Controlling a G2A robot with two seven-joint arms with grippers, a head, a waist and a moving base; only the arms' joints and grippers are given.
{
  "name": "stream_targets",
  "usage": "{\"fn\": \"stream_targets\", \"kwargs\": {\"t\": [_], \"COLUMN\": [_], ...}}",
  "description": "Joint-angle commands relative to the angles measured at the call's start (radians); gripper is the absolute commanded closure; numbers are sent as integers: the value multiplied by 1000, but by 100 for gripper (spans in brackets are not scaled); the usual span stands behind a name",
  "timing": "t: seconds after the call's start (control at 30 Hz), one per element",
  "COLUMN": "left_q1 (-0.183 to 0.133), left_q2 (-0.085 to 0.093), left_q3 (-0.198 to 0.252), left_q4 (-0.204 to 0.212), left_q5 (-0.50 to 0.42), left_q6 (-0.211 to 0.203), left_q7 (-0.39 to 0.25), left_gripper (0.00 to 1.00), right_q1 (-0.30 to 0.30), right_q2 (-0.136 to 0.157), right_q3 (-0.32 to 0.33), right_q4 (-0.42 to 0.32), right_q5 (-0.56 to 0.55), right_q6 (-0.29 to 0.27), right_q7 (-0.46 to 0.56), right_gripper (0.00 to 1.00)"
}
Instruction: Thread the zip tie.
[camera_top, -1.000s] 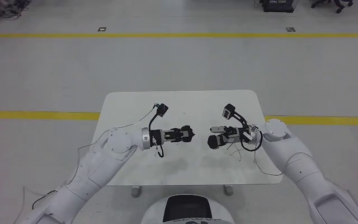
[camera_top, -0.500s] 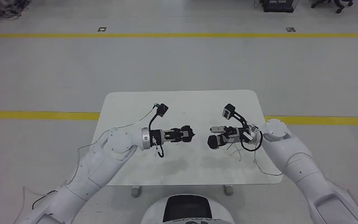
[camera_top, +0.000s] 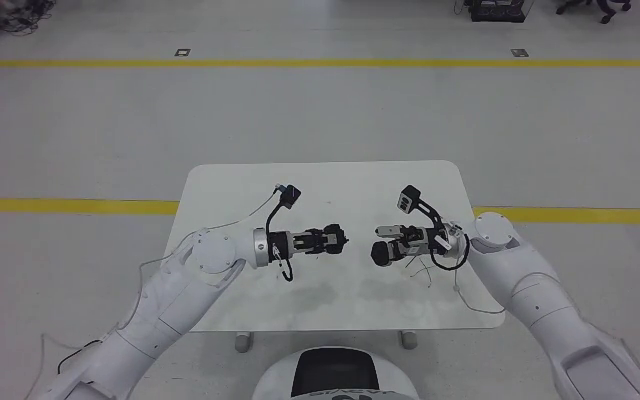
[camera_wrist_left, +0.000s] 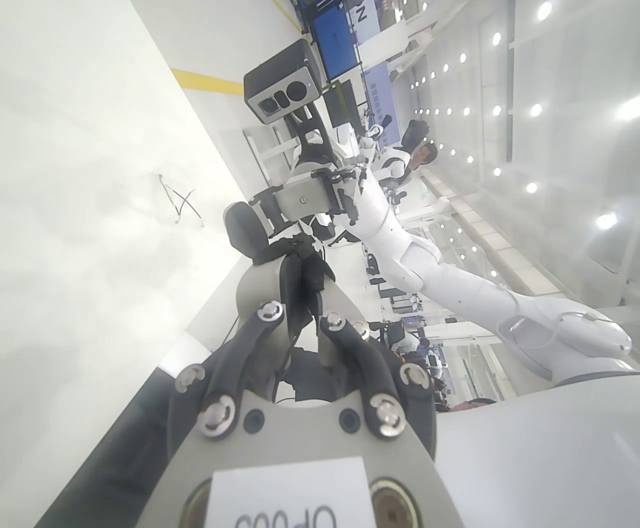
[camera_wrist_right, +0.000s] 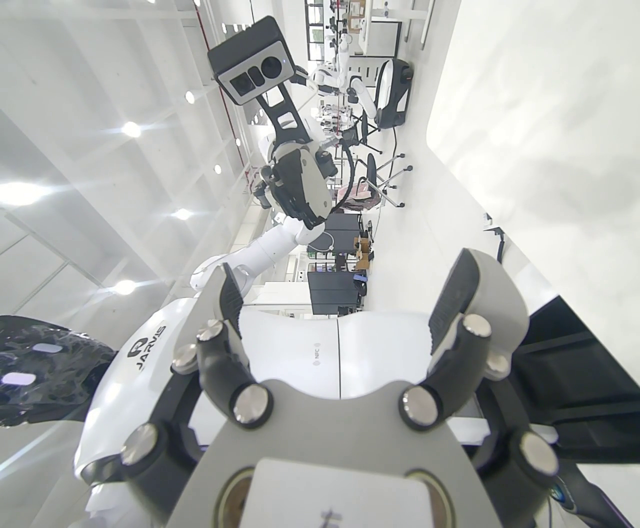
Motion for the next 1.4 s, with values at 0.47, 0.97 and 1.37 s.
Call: {"fn": "stream_targets", "kwargs": {"t": [0.47, 0.97, 1.37], "left_q1": [0, 0, 0], "left_q2": [0, 0, 0], "left_q3": [0, 0, 0], "left_q4": [0, 0, 0], "left_q5": [0, 0, 0], "left_q6": [0, 0, 0], "left_q7": [0, 0, 0], "left_gripper": [100, 100, 100], "right_q1": [-92, -112, -108], "right_q2": [83, 90, 104], "right_q3": [107, 111, 129], "right_q4": [-324, -377, -356], "right_q5": [-584, -638, -781], "right_q6": [426, 471, 424], "right_q7": [-334, -351, -368], "right_gripper": [0, 0, 0]}}
